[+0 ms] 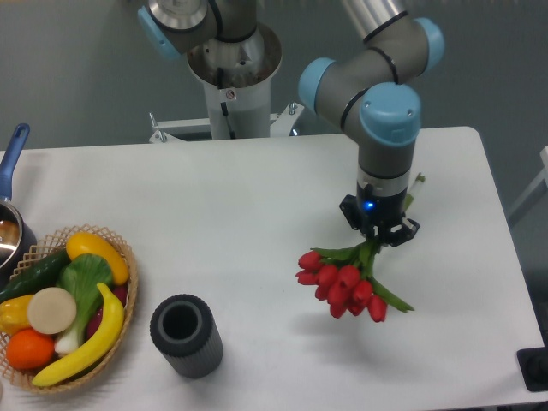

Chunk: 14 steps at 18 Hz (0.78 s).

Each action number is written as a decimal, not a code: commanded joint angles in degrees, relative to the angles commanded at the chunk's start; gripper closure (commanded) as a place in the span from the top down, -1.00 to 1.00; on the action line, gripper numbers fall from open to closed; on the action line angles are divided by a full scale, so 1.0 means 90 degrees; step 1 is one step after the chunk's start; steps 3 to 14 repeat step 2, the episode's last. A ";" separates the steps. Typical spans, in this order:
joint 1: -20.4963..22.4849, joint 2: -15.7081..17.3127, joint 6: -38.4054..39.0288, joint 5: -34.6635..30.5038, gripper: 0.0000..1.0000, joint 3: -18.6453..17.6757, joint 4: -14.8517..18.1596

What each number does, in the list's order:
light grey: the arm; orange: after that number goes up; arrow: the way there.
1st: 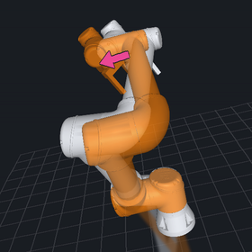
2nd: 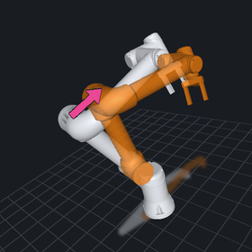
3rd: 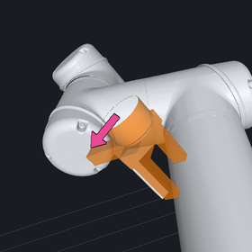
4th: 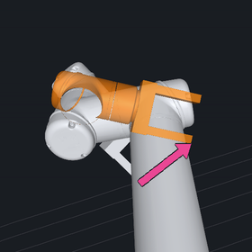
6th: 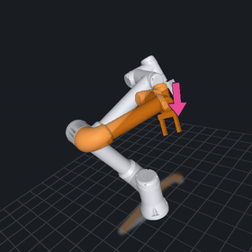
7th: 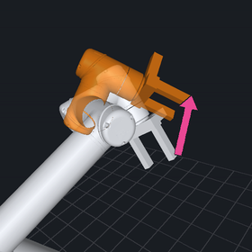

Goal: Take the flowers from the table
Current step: 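Lift the gripped red tulips up off the table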

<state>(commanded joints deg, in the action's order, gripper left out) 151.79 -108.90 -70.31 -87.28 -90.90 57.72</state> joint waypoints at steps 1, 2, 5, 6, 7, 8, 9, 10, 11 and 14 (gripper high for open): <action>0.0000 -0.0029 -0.0010 -0.0010 -1.00 0.0195 0.0293; -0.0010 -0.0058 -0.0010 -0.0010 -1.00 0.0313 0.0499; -0.0010 -0.0058 -0.0010 -0.0010 -1.00 0.0313 0.0499; -0.0010 -0.0058 -0.0010 -0.0010 -1.00 0.0313 0.0499; -0.0010 -0.0058 -0.0010 -0.0010 -1.00 0.0313 0.0499; -0.0010 -0.0058 -0.0010 -0.0010 -1.00 0.0313 0.0499; -0.0010 -0.0058 -0.0010 -0.0010 -1.00 0.0313 0.0499; -0.0010 -0.0058 -0.0010 -0.0010 -1.00 0.0313 0.0499; -0.0010 -0.0058 -0.0010 -0.0010 -1.00 0.0313 0.0499; -0.0010 -0.0058 -0.0010 -0.0010 -1.00 0.0313 0.0499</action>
